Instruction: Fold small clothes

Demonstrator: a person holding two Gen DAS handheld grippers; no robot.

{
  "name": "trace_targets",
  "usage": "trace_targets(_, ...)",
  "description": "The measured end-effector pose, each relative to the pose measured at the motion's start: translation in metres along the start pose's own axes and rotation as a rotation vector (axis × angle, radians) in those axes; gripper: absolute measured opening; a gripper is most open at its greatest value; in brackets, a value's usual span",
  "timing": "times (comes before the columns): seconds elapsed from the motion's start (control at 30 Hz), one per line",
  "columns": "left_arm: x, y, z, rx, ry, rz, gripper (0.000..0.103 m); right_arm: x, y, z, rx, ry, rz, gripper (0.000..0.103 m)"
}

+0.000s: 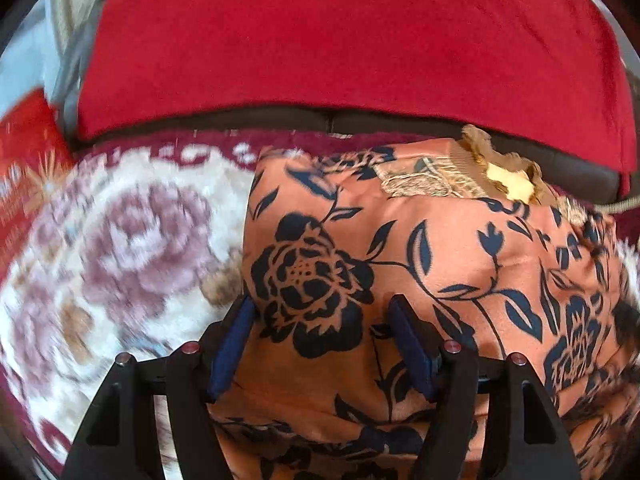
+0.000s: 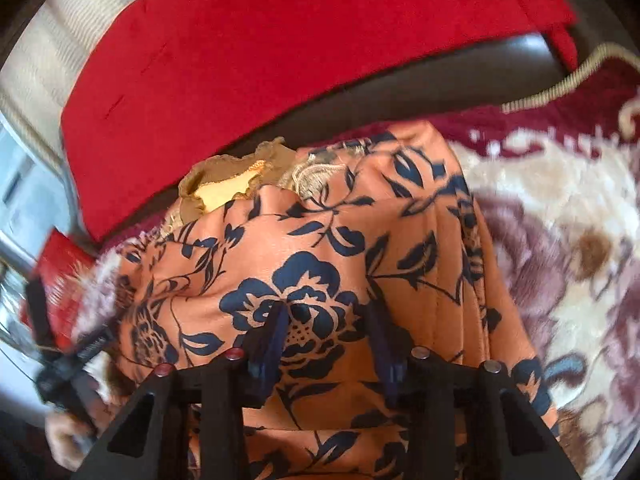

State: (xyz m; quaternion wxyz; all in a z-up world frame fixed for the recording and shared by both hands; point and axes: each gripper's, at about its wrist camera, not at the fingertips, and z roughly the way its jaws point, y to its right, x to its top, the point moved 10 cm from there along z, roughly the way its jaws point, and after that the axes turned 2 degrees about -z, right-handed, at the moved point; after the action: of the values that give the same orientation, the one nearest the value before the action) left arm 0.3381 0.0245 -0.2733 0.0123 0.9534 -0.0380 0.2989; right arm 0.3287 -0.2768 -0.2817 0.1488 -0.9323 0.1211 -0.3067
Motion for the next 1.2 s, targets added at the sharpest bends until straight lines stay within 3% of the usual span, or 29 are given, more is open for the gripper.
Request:
trace_targets(0.2,0.007,0.016,-0.025,-0.003,0.093,0.028,0.070,0.029,-0.003,-0.022,0.018,0.166,0.020,0.044)
trace_targets(0.37,0.005,0.015,-0.022,0.041,0.091,0.059,0.070,0.027,0.010,0.020,-0.028,0.075,0.057,0.044)
trace_targets(0.5,0.003,0.017,-0.021,0.053,0.093,0.060,0.070,0.032,-0.001,0.009,-0.003,0.106,0.055,0.044)
trace_targets(0.6,0.003,0.017,-0.019,0.059,0.093,0.061,0.070,0.027,-0.008,-0.006,0.059,0.098,0.055,0.044)
trace_targets(0.77,0.001,0.017,-0.020,0.071,0.095,0.071,0.070,0.010,-0.019,-0.024,0.080,0.080,0.012,0.044)
trace_targets(0.93,-0.004,0.019,-0.014,0.086,0.085,0.091,0.074,-0.019,-0.013,0.002,0.029,-0.057,0.015,0.044)
trace_targets(1.1,-0.008,0.015,-0.007,0.102,0.069,0.084,0.083,-0.015,-0.013,-0.006,0.058,-0.028,0.028,0.044)
trace_targets(1.2,-0.008,0.014,-0.009,0.037,0.009,0.049,0.083,-0.006,-0.012,-0.013,0.097,0.012,0.052,0.044)
